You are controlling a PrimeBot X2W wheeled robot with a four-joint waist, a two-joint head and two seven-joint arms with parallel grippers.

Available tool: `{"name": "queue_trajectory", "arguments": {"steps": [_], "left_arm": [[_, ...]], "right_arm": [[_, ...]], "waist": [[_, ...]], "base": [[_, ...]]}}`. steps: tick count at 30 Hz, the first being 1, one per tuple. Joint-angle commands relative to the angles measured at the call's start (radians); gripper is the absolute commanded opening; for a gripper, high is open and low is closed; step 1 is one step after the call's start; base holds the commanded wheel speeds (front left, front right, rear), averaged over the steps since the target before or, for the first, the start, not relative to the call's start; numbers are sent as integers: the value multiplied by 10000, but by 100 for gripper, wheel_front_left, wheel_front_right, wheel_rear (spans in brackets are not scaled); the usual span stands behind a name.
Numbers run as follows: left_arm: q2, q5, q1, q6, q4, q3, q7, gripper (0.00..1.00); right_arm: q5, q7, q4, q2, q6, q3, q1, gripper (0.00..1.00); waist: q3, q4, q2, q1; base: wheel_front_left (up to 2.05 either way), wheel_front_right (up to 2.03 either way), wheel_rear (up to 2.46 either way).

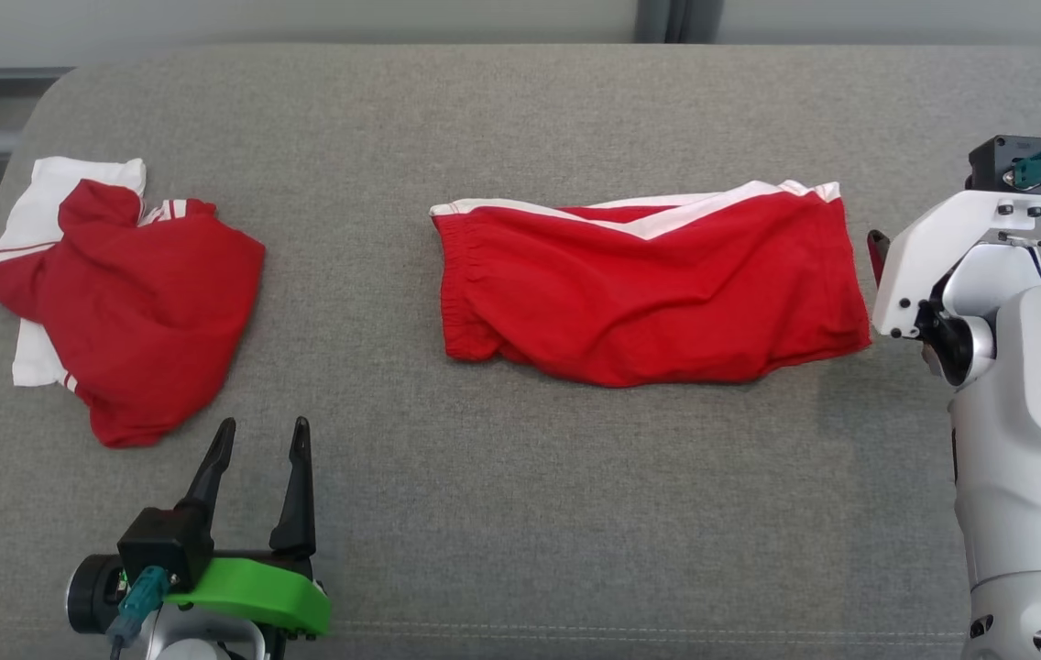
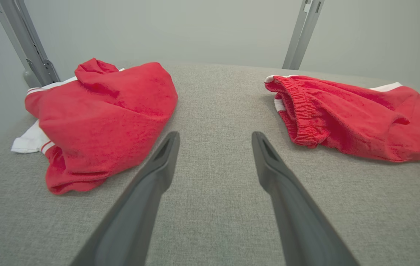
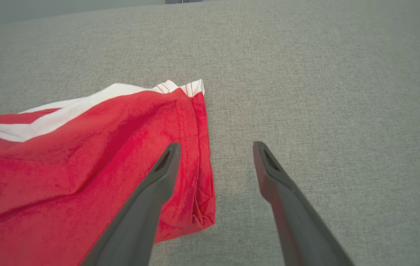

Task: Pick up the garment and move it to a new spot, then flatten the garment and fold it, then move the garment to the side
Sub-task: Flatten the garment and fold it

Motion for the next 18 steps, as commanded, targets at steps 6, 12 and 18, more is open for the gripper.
{"name": "queue_trajectory", "arguments": {"steps": [6, 12, 18], "left_arm": [[20, 128, -440, -134, 20, -109, -38, 100], [-5, 165, -604, -209, 68, -211, -38, 100], [-32, 162, -625, -260, 136, -254, -39, 100]], "right_arm": [[-621, 200, 583, -136, -9, -647, -541, 100], [-1097, 235, 1121, -316, -11, -941, -726, 100], [-1197, 374, 1661, -260, -9, -1449, -805, 100]], "waist": [[901, 737, 0, 0], [1186, 1007, 0, 0], [1324, 1152, 0, 0]], "base": [[0, 0, 0], [0, 0, 0], [0, 0, 0]]}}
